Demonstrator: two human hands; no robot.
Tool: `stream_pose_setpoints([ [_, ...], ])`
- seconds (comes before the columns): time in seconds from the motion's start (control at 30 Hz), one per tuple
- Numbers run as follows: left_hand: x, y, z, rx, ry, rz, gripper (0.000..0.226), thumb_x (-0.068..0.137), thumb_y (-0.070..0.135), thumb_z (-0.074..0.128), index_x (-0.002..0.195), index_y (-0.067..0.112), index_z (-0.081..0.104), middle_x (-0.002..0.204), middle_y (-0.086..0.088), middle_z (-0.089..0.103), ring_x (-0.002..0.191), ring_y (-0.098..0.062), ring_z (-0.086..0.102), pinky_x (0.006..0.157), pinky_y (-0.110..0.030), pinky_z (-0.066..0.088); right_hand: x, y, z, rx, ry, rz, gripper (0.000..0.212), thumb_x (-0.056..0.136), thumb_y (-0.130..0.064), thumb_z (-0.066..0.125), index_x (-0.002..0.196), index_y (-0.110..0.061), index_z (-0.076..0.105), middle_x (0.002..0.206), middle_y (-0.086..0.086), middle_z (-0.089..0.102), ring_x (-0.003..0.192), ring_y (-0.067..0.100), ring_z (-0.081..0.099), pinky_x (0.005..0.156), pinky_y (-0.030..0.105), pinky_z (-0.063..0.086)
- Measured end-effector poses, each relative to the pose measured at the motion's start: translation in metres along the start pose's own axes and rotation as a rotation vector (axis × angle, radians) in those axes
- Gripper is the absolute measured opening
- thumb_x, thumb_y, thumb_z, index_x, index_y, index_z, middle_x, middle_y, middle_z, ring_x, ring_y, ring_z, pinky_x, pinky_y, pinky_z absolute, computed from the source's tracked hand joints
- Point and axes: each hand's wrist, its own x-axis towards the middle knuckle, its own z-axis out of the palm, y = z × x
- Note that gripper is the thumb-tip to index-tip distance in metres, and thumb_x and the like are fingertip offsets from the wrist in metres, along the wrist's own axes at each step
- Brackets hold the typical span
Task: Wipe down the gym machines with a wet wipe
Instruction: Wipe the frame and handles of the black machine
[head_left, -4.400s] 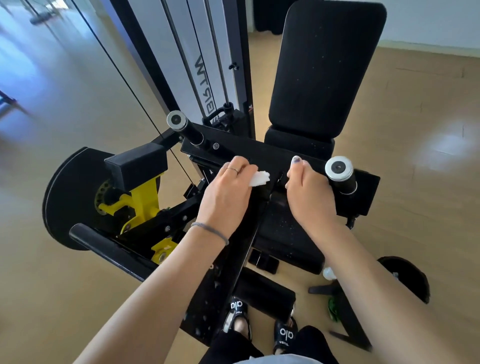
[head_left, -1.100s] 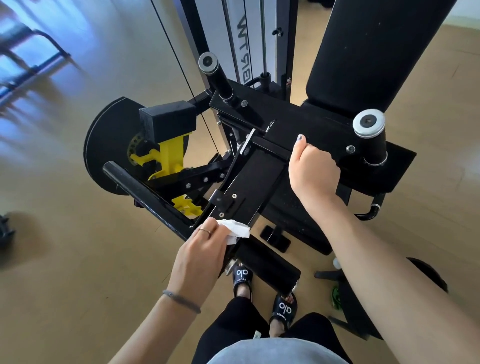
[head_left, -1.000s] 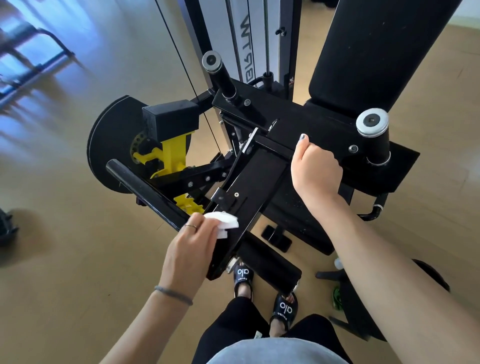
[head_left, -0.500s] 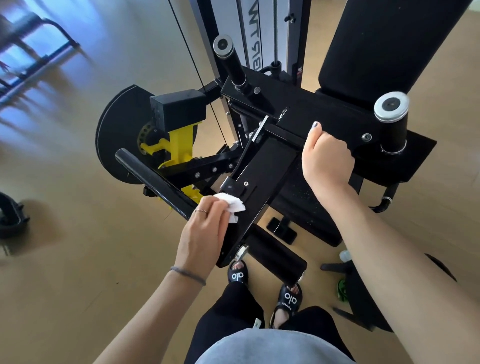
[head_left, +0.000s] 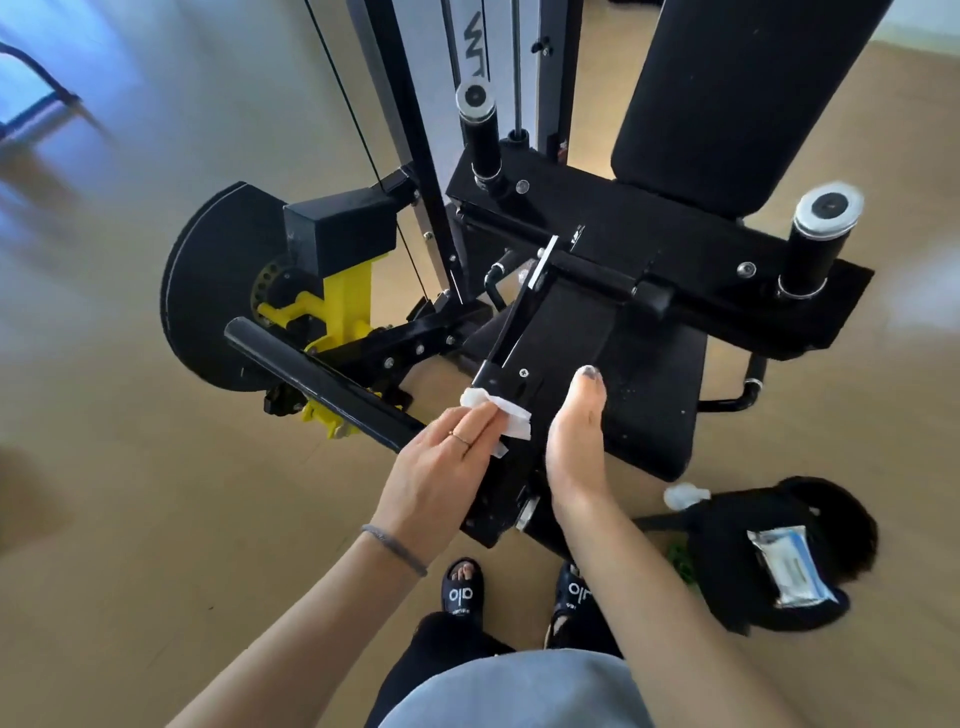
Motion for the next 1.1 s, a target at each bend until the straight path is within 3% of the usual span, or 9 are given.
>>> stream_pose_setpoints([
  [0.13,0.008,-0.009,-0.011,0.066,0.014,0.127,0.03,0.088,0.01,0.073,0.117,0.009,0.072,0.119,-0.001,0.068,0.113,-0.017,0.056,0.102,-0.029,0.047,-0.001,0.007,0.009,0.011,0.063,-0.015,0.059,0.106,-0.057,0.023,0.161,-0.037,0.015,0.167,-0.006,0.022,0.153,0.018,0.023,0.116,0.033,0.02],
  [0.23,0.001,-0.018,-0.017,-0.011,-0.004,0.158,0.024,0.087,0.004,0.072,0.111,0.007,0.072,0.114,-0.003,0.066,0.098,-0.021,0.063,0.086,-0.035,0.057,-0.006,0.012,0.013,0.0,0.102,-0.09,0.057,0.109,-0.05,0.024,0.163,-0.03,0.017,0.167,-0.006,0.025,0.153,0.015,0.024,0.113,0.026,0.019],
  [0.4,-0.017,-0.031,-0.021,-0.135,-0.027,0.086,0.02,0.085,-0.006,0.07,0.102,0.005,0.071,0.107,-0.003,0.063,0.083,-0.022,0.061,0.066,-0.037,0.058,-0.022,0.031,0.024,-0.045,0.162,-0.15,0.057,0.11,-0.048,0.023,0.163,-0.029,0.016,0.167,-0.009,0.025,0.152,0.012,0.024,0.111,0.021,0.019],
  [0.5,-0.008,-0.022,-0.02,-0.165,-0.087,0.149,0.013,0.09,-0.001,0.064,0.099,0.007,0.069,0.11,-0.001,0.061,0.087,-0.02,0.059,0.065,-0.037,0.056,-0.027,0.033,0.026,-0.045,0.187,-0.173,0.055,0.11,-0.046,0.025,0.162,-0.031,0.019,0.161,-0.009,0.036,0.146,0.01,0.035,0.106,0.02,0.025],
  [0.57,0.005,-0.015,-0.018,-0.181,-0.1,0.156,0.01,0.092,0.003,0.06,0.097,0.008,0.067,0.112,0.001,0.06,0.091,-0.018,0.057,0.064,-0.036,0.056,-0.028,0.031,0.025,-0.033,0.19,-0.151,0.052,0.11,-0.045,0.025,0.161,-0.034,0.022,0.15,-0.008,0.046,0.131,0.006,0.045,0.101,0.021,0.028],
  [0.77,-0.03,-0.031,-0.031,-0.22,-0.165,0.236,0.013,0.088,0.001,0.064,0.097,0.01,0.07,0.104,0.001,0.061,0.082,-0.019,0.058,0.06,-0.035,0.055,-0.025,0.031,0.026,0.003,0.193,-0.11,0.05,0.109,-0.051,0.021,0.159,-0.045,0.023,0.165,-0.011,0.028,0.152,0.015,0.025,0.112,0.03,0.021],
  [0.93,-0.027,-0.024,-0.031,-0.279,-0.206,0.27,0.012,0.088,0.001,0.067,0.095,0.01,0.068,0.109,0.0,0.06,0.084,-0.019,0.056,0.059,-0.036,0.054,-0.025,0.032,0.029,-0.027,0.238,-0.118,0.051,0.108,-0.052,0.022,0.158,-0.043,0.025,0.164,-0.007,0.033,0.15,0.018,0.03,0.107,0.03,0.024],
  [1.1,-0.026,-0.027,-0.028,-0.28,-0.269,0.426,0.006,0.092,0.006,0.062,0.093,0.011,0.066,0.116,0.0,0.061,0.09,-0.019,0.056,0.065,-0.035,0.054,-0.027,0.032,0.03,-0.067,0.244,-0.125,0.051,0.109,-0.051,0.023,0.159,-0.042,0.023,0.158,-0.009,0.039,0.143,0.016,0.037,0.104,0.029,0.024],
])
